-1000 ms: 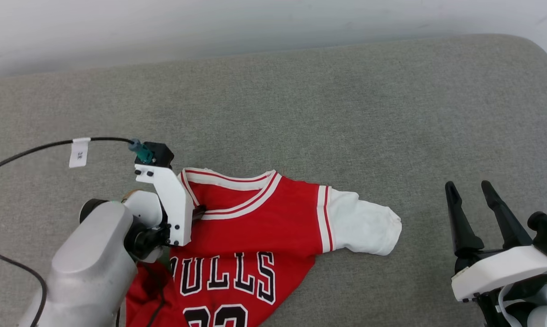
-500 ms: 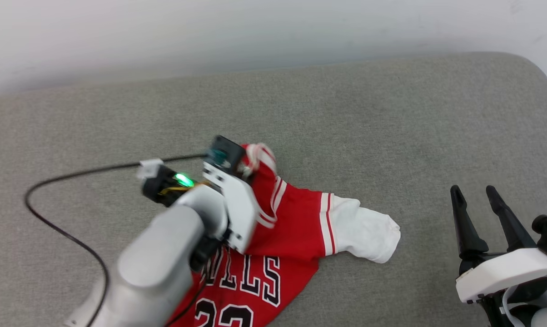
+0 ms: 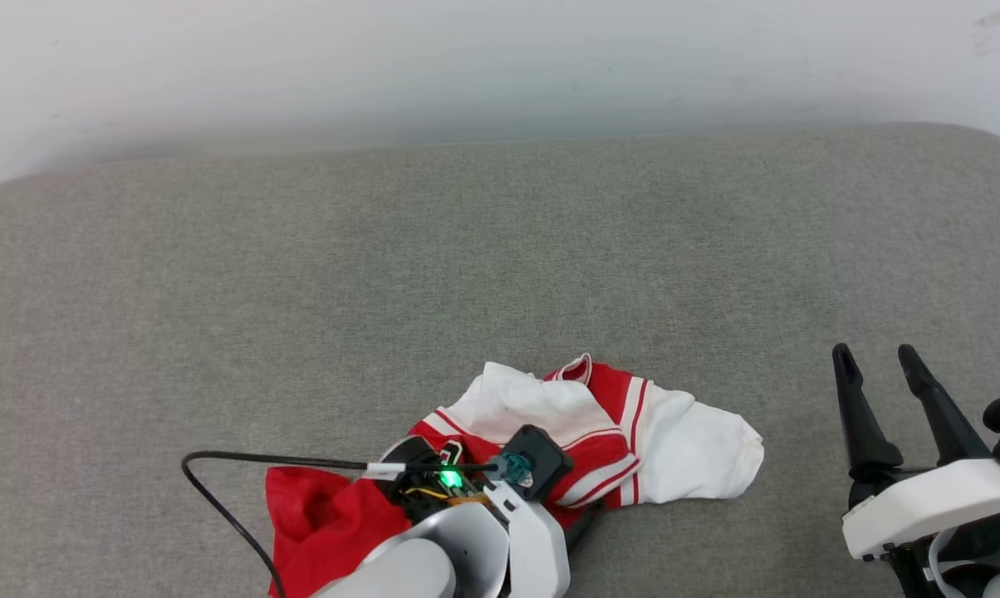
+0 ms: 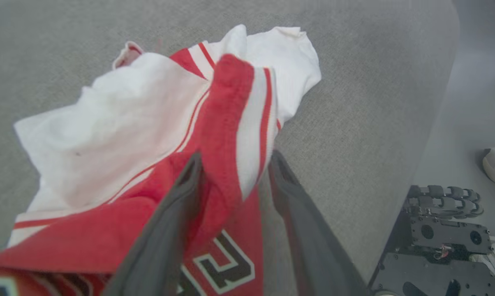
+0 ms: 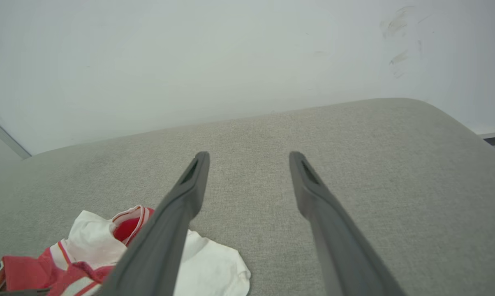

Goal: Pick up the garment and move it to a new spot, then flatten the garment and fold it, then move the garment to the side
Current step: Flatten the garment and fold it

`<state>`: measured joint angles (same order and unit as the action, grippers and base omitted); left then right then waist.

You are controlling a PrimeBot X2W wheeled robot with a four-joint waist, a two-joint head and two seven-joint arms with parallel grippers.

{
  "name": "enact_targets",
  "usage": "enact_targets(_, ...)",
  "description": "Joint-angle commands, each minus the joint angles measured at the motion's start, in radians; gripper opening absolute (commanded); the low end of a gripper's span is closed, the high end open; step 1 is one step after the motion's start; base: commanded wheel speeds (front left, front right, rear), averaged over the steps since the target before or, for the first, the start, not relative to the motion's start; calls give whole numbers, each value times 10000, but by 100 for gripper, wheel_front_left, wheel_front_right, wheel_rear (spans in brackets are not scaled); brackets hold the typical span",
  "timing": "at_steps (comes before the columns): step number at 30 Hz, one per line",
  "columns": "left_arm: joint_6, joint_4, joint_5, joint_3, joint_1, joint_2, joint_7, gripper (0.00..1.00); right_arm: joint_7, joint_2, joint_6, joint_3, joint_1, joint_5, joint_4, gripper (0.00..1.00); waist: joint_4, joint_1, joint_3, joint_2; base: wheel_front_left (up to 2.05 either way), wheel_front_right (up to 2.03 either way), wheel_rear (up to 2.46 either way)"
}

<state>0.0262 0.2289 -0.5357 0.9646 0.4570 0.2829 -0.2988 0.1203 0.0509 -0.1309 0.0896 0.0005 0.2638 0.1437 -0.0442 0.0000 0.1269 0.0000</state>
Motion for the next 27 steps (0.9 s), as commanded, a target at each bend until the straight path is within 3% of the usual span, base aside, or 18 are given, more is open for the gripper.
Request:
enact_targets(1, -46, -119, 64, -60, -37, 60, 128, 100, -16, -9, 3, 30, 54, 21, 25, 100, 37, 0, -25, 0, 0, 0, 0)
enact_targets(10, -580, -1606, -199, -1036, 226, 625, 618, 100, 46, -9, 3, 36, 137, 31, 82, 100, 160, 0, -235, 0, 0, 0, 0)
enact_targets(15, -170, -1495, -946, -1464, 738, 945, -111, 100, 53, -7, 3, -116, 74, 80, 74, 100, -20, 0, -136, 0, 0, 0, 0)
enact_targets(20, 368, -715, -1992, -1619, 1251, 1200, -1490, 100, -13, -9, 3, -229, -40, 197, -68, 100, -412, 0, 171, 0, 0, 0, 0)
enact_targets(27, 334, 591, -2815, -2043, 1668, 1294, -2291, 100, -233, -9, 3, -286, -191, 367, -328, 100, -903, 0, 712, 0, 0, 0, 0)
